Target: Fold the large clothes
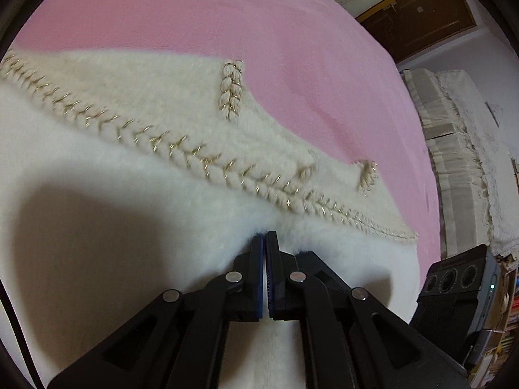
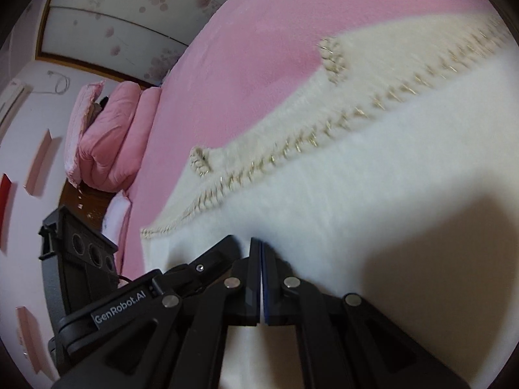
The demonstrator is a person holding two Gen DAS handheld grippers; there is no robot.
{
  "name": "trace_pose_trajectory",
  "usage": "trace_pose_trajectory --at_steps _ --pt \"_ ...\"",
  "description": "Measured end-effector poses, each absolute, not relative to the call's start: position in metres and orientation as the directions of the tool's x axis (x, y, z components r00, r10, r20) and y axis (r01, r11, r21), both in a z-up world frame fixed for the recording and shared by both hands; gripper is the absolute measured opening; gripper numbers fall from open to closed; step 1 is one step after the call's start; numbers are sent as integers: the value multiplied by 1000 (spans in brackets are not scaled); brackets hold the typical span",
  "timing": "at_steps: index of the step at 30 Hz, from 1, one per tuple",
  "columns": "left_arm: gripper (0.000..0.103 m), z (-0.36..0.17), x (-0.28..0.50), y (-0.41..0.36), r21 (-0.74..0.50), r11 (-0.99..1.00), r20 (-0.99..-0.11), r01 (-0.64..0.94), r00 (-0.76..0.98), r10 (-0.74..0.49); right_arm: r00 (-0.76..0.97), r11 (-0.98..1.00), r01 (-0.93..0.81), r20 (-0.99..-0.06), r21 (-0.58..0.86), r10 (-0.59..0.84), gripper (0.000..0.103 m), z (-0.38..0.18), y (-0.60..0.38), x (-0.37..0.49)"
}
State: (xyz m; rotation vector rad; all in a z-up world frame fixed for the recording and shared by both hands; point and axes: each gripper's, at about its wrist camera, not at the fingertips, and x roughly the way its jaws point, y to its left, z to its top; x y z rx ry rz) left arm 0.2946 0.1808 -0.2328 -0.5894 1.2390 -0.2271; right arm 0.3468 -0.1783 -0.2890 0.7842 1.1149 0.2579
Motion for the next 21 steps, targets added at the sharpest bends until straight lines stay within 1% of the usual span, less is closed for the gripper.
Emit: trace_pose_trajectory --at_steps 1,3,6,8,10,11,12,13,15,16,17,19,20,21 --pt "1 -234 300 179 -521 840 -829 -149 325 -456 434 715 197 -713 671 550 0 -290 -177 352" --pt "1 -230 300 185 -523 837 -817 -158 372 -440 417 719 182 -715 671 562 0 -291 -179 357" --pt "1 -219 298 216 -463 864 -829 -198 442 -342 425 746 123 -714 654 556 0 -283 -198 351" --pt "1 -217 299 256 -431 866 -837 -253 469 -280 459 787 129 -740 603 492 0 -275 -230 343" --pt "1 -216 298 303 -390 874 -847 -288 484 -219 507 829 190 -776 525 375 0 -267 -274 338" --pt "1 -214 298 320 -351 888 -857 -297 485 -176 525 835 250 -793 491 309 0 -265 -305 334" --pt "1 -212 299 339 -255 915 -875 -312 477 -81 538 822 297 -797 486 276 0 -266 -332 329" --pt "1 -212 299 349 -230 925 -878 -303 474 -63 553 794 335 -788 507 270 0 -266 -358 324" --pt "1 -214 301 368 -253 929 -883 -269 457 -108 548 792 421 -820 442 166 0 -263 -391 316" --pt "1 -212 304 369 -249 939 -884 -238 451 -120 538 798 426 -828 427 157 0 -261 -398 316" --pt "1 -209 306 363 -209 954 -890 -215 446 -94 522 816 410 -838 409 158 0 -257 -397 319" --pt "1 -204 309 351 -155 964 -901 -215 432 -49 496 873 375 -863 313 96 0 -246 -381 325" --pt "1 -202 310 345 -160 961 -902 -227 428 -49 492 889 362 -868 280 73 0 -241 -369 327" --pt "1 -198 309 335 -208 951 -897 -229 432 -92 500 891 352 -862 288 82 0 -237 -358 327"
